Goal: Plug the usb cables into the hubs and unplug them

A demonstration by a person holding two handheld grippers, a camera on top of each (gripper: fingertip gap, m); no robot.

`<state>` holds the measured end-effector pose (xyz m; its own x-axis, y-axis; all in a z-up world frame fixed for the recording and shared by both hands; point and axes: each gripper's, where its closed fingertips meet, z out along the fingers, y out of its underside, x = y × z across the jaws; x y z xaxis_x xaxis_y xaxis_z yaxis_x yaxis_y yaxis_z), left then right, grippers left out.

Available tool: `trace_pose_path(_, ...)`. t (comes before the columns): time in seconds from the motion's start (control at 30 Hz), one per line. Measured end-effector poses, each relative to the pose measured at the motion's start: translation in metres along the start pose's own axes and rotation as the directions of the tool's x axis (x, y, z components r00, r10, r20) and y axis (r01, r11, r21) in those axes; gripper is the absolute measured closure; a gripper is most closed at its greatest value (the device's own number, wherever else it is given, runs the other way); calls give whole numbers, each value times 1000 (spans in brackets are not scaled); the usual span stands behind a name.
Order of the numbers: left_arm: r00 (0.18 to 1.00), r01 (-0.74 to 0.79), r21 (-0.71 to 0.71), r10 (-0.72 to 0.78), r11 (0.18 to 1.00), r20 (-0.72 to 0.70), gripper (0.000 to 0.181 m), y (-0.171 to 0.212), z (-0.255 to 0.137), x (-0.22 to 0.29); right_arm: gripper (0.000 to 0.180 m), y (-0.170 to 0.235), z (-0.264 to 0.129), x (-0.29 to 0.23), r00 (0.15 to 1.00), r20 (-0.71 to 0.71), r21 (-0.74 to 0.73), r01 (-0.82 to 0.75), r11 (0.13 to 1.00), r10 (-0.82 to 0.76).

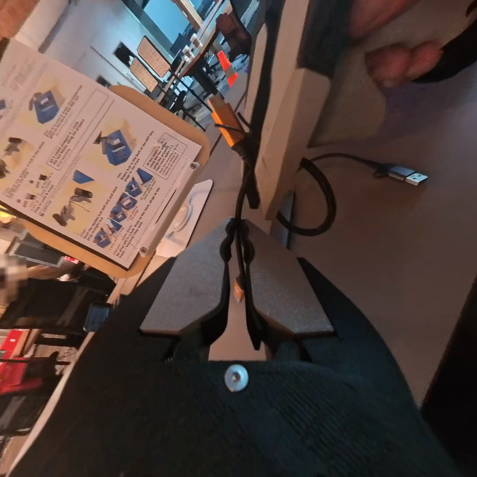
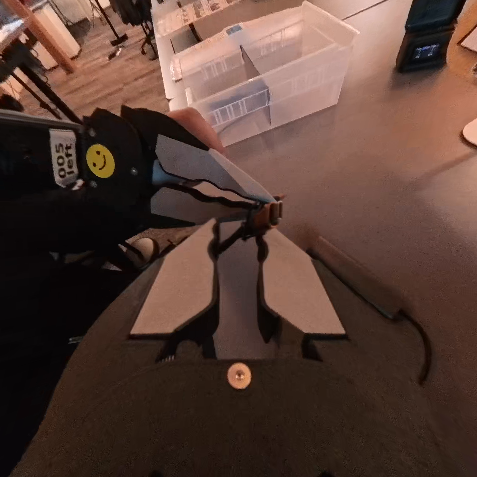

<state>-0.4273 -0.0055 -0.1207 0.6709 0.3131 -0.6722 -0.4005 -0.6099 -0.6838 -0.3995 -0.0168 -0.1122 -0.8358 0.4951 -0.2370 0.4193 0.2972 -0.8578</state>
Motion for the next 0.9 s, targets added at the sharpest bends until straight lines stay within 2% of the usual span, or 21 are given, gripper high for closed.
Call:
trace_pose_path(0.03, 1000, -13, 9, 13, 1000, -1, 180, -2, -2, 1, 153, 0, -2, 4, 999, -28, 5, 23, 1000, -23)
trace_pose_path(0.07, 1000, -20, 16, 20, 1000, -7, 180, -3, -3, 2, 168, 0, -5, 9, 997, -61, 3, 47, 999, -47)
trace_pose_path(0.1, 1000, -26, 23, 26, 999, -15, 179, -5, -4, 3, 172, 1, -8, 14, 993, -99, -9, 71, 997, -72)
trace_pose_path(0.17, 999, -8, 57, 10, 998, -35, 180, -11, -7, 5, 173, 4, -13, 21, 985, -143, -38, 93, 995, -97)
trace_pose_path(0.3, 998, 31, 86, -26, 996, -62, 180, -13, -6, 8, 173, 1, -15, 20, 989, -125, -9, 78, 997, -79)
trace_pose_path(0.4, 996, 35, 71, -29, 997, -84, 180, -6, -4, 13, 172, 2, -13, 22, 989, -124, -11, 76, 997, -76)
trace_pose_path(0.5, 995, 35, 46, -31, 998, -98, 180, 1, 1, 15, 173, -1, -11, 11, 996, -58, 9, 75, 997, -74)
trace_pose_path(0.6, 995, 60, 36, -57, 998, -88, 180, 4, 3, 8, 172, 4, -8, 9, 995, -48, -28, 87, 996, -89)
trace_pose_path(0.67, 991, 104, 44, -100, 994, -89, 180, 5, 1, 2, 167, 4, -12, 7, 994, -47, -30, 95, 995, -97)
trace_pose_path(0.73, 990, 122, 31, -119, 992, -80, 180, 10, 0, -5, 142, -4, -25, 8, 993, -60, 9, 99, 995, -99)
trace_pose_path(0.8, 990, 132, 32, -130, 991, -58, 180, 13, -3, -13, 128, -14, -44, 10, 993, -73, 71, 103, 992, -97)
trace_pose_path(0.9, 990, 141, 48, -140, 989, -31, 180, 11, -7, -21, 129, -28, -72, 18, 993, -99, 190, 78, 979, -60)
